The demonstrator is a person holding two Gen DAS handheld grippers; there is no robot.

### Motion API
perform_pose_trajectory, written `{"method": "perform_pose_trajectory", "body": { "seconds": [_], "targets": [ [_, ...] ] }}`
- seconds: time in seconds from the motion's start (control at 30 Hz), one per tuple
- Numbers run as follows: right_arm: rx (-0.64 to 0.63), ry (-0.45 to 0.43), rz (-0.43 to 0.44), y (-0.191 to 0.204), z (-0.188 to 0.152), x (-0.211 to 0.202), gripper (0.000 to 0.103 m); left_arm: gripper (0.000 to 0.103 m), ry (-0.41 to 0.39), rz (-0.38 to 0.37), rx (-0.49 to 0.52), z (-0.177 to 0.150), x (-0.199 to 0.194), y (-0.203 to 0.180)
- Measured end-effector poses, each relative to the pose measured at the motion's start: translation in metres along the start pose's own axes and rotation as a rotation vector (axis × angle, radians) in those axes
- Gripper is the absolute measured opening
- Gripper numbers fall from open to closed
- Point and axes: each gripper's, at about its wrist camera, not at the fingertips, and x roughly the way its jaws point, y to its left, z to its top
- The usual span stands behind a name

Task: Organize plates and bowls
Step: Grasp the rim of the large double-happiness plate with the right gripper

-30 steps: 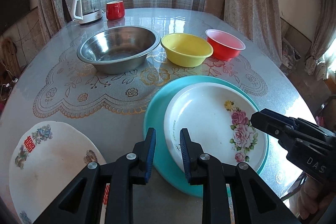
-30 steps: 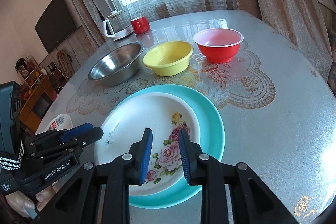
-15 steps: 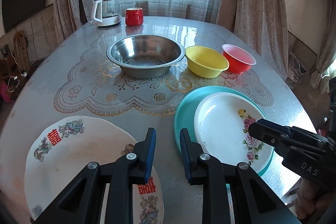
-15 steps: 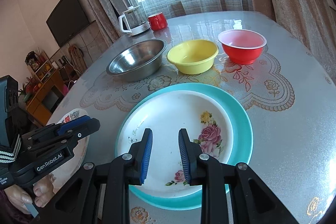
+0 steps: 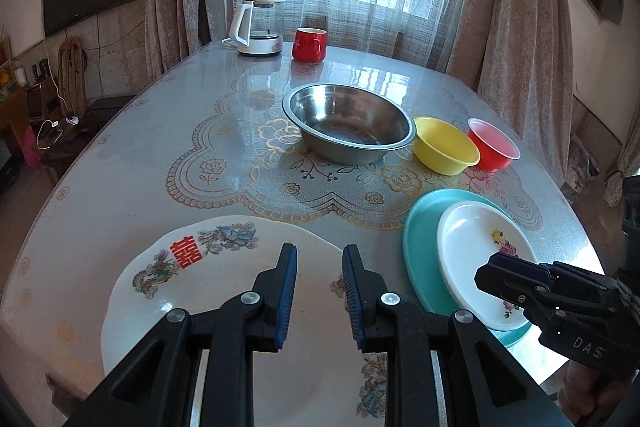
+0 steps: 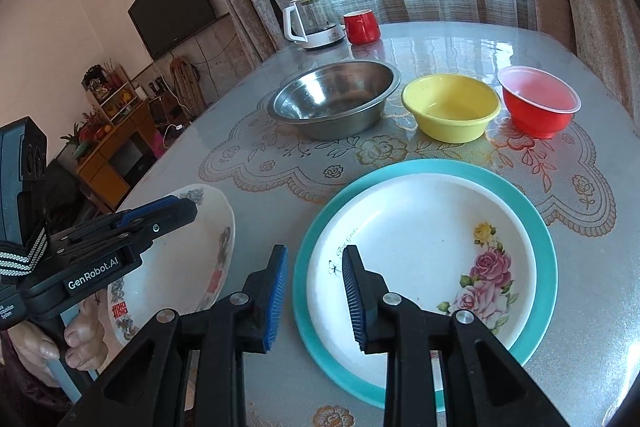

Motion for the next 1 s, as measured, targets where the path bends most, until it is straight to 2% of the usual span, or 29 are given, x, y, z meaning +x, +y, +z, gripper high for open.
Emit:
{"method": "perform_pose_trajectory", "body": {
  "seconds": [0.33,0.47,0.57,0.8,1.0],
  "targets": [
    [-0.028,0.057,0.110,0.022,-0.001,0.020,0.029,0.024,-0.015,0.086,-0.130,-0.015,-0.019,0.073],
    [-0.017,0.083,0.192,0.030,-0.004,0.027,0.029,0.024,-0.018,0.115,-0.163,-0.026,-0.028,0.100],
    [-0.035,0.105,0.217,0.038,-0.007,0.034,0.031,0.026,-0.027,0.121,-0.161,-0.035,-0.035,0.115],
    [-0.048,0.140,0.236,0.047,-0.014,0.045,0.031,0.029,-0.013,0.080,-0.180,-0.056,-0.037,0.137],
    [-0.042,0.158,0.232,0.048,-0.017,0.050,0.033,0.029,0.012,0.031,-0.195,-0.066,-0.025,0.136]
  ]
}}
